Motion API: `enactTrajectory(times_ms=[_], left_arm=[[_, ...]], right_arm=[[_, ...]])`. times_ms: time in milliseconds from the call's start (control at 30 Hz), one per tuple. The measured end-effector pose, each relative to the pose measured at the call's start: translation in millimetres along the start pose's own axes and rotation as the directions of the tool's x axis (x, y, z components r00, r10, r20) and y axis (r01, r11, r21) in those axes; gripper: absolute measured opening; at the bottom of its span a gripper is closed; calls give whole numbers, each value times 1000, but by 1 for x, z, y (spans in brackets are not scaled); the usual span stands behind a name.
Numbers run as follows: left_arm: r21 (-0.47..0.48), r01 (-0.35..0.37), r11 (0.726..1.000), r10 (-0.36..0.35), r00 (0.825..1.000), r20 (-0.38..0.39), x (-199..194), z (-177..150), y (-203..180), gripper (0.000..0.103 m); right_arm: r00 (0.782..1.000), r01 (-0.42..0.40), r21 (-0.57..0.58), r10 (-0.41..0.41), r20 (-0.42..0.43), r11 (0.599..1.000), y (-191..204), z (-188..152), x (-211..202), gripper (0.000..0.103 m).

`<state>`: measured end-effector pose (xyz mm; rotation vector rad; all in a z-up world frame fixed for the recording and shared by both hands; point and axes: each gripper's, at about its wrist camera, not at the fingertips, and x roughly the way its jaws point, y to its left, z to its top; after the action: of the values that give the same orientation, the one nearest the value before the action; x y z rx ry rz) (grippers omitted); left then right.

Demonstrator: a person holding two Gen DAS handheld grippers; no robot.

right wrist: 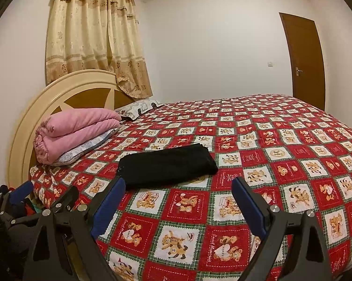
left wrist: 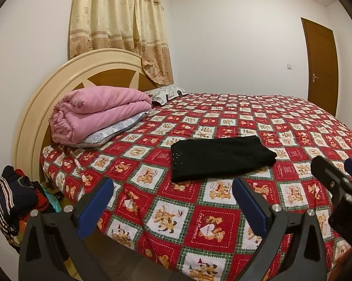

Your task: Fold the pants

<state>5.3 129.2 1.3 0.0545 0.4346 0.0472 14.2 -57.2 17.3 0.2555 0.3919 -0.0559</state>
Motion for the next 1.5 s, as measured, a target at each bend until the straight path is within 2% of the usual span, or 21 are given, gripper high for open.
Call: enactTrajectory(times_ms=[1500], left_arm=[[8, -12, 1000, 12, 1000, 17, -3, 5, 3, 103]], right_arm=[[1000, 11, 35, -11, 10, 999, 4, -1, -4, 93]])
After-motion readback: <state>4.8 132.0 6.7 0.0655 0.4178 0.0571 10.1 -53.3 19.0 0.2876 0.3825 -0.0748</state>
